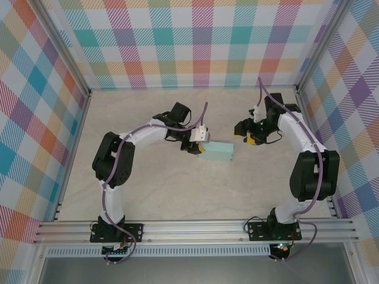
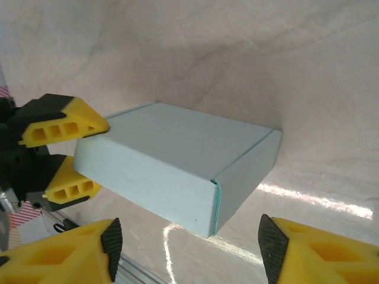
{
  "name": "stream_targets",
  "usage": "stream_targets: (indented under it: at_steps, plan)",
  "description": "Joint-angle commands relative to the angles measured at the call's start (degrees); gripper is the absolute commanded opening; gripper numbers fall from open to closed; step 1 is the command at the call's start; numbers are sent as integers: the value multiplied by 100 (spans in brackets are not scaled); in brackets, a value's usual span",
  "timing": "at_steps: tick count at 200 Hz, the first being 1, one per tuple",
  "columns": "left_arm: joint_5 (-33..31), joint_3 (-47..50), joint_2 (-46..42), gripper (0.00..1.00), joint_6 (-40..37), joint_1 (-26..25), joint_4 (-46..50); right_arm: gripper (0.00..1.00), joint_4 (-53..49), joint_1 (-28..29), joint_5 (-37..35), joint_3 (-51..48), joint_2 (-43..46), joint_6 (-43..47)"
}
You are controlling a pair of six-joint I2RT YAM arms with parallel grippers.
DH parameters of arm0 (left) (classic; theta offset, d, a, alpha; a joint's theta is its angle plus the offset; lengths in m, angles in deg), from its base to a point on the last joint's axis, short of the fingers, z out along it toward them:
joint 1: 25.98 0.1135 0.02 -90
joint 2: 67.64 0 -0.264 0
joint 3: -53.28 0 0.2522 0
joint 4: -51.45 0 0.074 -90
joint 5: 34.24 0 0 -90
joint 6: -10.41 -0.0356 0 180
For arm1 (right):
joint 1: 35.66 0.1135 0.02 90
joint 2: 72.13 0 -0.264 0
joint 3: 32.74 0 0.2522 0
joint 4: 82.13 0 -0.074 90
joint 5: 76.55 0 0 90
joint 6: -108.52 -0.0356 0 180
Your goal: Fold the paper box
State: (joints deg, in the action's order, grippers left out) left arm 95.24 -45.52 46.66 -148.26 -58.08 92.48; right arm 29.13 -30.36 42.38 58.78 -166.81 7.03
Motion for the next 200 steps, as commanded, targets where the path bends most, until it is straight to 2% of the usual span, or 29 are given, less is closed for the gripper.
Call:
stream_targets:
  at_steps: [1,7,20,31,46,54,69,76,106,136,180,200]
  plan:
    - [-55,114,336,45,-129,3,763,66,-21,522,-610,-133,195,155]
    - [-42,114,330,45,-147,2,775,66,186,635,-812,-212,369,420]
    - [-32,127,326,45,-201,6,804,66,1053,835,-1140,-707,996,1578]
    - [-4,127,335,46,-272,2,839,68,1865,841,-700,-1298,1563,3072]
    - [52,121,338,46,-329,10,851,79,2641,837,-435,-1892,1937,4499]
    - [100,114,342,46,-363,17,851,79,2591,837,-310,-1928,1873,5194]
    - [222,72,356,46,-436,37,902,79,1691,824,84,-1653,1406,6899]
    - [250,69,347,46,-440,50,895,80,1620,815,120,-1709,1279,7404]
    - [344,53,327,46,-481,71,919,82,2014,810,147,-1719,934,7690]
    - [417,93,318,46,-507,72,912,80,2256,832,115,-1666,479,7592]
    - [361,142,302,46,-439,72,842,67,2382,938,94,-1799,243,7530]
    - [291,127,299,48,-333,72,784,48,2617,989,-23,-1930,294,7531]
